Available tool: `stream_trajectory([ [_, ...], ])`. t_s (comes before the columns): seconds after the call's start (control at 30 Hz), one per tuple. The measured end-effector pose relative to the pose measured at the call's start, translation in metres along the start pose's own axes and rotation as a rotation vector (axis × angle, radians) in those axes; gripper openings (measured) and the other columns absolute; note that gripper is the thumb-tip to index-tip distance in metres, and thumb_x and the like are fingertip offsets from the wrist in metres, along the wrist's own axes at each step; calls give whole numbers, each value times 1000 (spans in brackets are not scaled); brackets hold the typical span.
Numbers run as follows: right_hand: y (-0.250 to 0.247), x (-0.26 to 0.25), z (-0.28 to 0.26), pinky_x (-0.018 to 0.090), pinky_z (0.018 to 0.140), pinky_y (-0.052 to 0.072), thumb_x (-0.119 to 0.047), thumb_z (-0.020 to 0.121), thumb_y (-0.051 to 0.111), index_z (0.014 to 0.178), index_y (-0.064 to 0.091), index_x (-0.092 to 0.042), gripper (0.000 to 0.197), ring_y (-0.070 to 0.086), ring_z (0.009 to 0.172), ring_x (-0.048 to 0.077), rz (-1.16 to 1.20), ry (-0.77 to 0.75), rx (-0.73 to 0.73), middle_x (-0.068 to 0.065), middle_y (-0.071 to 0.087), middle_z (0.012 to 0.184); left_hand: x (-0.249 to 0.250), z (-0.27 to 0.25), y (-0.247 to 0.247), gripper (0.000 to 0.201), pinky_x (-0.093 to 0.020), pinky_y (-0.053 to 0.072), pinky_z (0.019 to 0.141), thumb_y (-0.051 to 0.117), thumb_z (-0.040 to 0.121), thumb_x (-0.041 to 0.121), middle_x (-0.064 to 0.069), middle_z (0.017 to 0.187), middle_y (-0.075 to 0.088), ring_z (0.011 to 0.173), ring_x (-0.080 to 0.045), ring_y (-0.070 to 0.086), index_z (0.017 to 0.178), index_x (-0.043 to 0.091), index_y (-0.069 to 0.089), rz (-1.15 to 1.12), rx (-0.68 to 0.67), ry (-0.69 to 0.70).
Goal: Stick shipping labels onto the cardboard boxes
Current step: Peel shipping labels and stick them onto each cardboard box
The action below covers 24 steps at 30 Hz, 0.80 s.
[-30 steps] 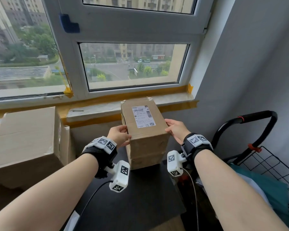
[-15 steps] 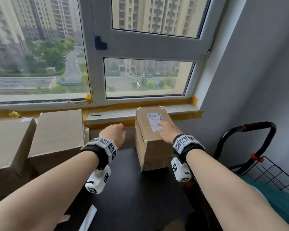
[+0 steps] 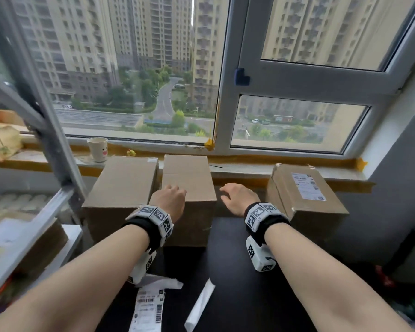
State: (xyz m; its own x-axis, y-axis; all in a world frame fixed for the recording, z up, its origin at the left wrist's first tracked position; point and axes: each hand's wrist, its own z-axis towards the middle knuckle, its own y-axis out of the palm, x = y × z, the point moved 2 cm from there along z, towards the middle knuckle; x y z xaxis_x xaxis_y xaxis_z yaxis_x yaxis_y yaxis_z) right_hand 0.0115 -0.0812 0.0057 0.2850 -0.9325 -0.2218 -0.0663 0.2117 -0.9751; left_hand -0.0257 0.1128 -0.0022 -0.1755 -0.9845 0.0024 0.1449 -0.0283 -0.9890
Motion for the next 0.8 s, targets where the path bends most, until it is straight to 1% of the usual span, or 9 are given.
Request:
stream_trajectory([
  [0.13, 22, -31, 14, 40, 97, 46, -32, 95, 43, 124, 55, -19, 34, 55, 116, 27, 34, -8, -46, 5, 57, 130, -32, -10, 11, 25, -36, 47, 88, 39, 96, 18, -9, 113, 59, 108, -27, 55, 110, 8, 56, -41, -45, -48],
  [0.2, 30, -37, 20, 39, 95, 45, -31, 95, 44, 118, 54, -15, 30, 54, 114, 28, 83, 16, -33, 7, 56, 126, -42, -12, 16, 27, -37, 49, 86, 38, 97, 21, -10, 112, 60, 104, -27, 57, 110, 9, 57, -99, -61, -54],
  [0.3, 38, -39, 27, 37, 104, 39, -26, 94, 50, 132, 44, -9, 42, 46, 126, 28, 234, 102, 34, 9, 46, 139, -44, -11, 20, 27, -39, 49, 83, 36, 97, 21, -10, 108, 59, 100, -30, 60, 109, 8, 56, -189, -52, -87],
  [0.37, 39, -36, 31, 34, 104, 38, -24, 92, 55, 137, 39, -9, 50, 47, 126, 28, 405, 213, 57, 10, 48, 139, -40, -10, 19, 30, -43, 47, 89, 35, 97, 18, -13, 114, 59, 106, -36, 59, 119, 6, 52, -309, -45, -163],
  [0.43, 41, -31, 34, 31, 100, 39, -21, 89, 60, 134, 42, -9, 50, 52, 121, 28, 586, 286, 54, 9, 54, 134, -38, -5, 18, 38, -42, 43, 94, 36, 97, 16, -19, 122, 58, 113, -38, 55, 134, 6, 42, -431, -63, -312],
  [0.47, 43, -30, 35, 31, 100, 40, -18, 87, 62, 133, 44, -7, 50, 54, 120, 27, 660, 303, 50, 10, 55, 133, -38, -2, 20, 41, -41, 42, 96, 37, 97, 17, -20, 124, 57, 115, -38, 54, 136, 6, 38, -492, -75, -391],
  [0.53, 45, -27, 37, 35, 103, 43, -11, 84, 65, 129, 48, -3, 49, 55, 118, 28, 780, 321, 64, 13, 57, 132, -39, 4, 25, 37, -40, 41, 97, 38, 97, 19, -20, 126, 57, 117, -38, 52, 130, 2, 44, -579, -83, -494],
  [0.63, 47, -22, 34, 40, 104, 44, 0, 80, 66, 127, 52, 2, 49, 56, 117, 29, 938, 345, 121, 16, 58, 129, -37, 5, 33, 33, -37, 42, 96, 44, 95, 23, -17, 120, 62, 115, -35, 54, 116, 2, 59, -607, -21, -545],
  [0.8, 33, -4, 18, 35, 105, 42, 8, 80, 64, 132, 46, 4, 56, 52, 121, 25, 1084, 322, 170, 17, 54, 132, -23, 2, 34, 35, -33, 46, 98, 58, 87, 26, -10, 118, 67, 114, -27, 59, 118, 10, 63, -770, 92, -544],
])
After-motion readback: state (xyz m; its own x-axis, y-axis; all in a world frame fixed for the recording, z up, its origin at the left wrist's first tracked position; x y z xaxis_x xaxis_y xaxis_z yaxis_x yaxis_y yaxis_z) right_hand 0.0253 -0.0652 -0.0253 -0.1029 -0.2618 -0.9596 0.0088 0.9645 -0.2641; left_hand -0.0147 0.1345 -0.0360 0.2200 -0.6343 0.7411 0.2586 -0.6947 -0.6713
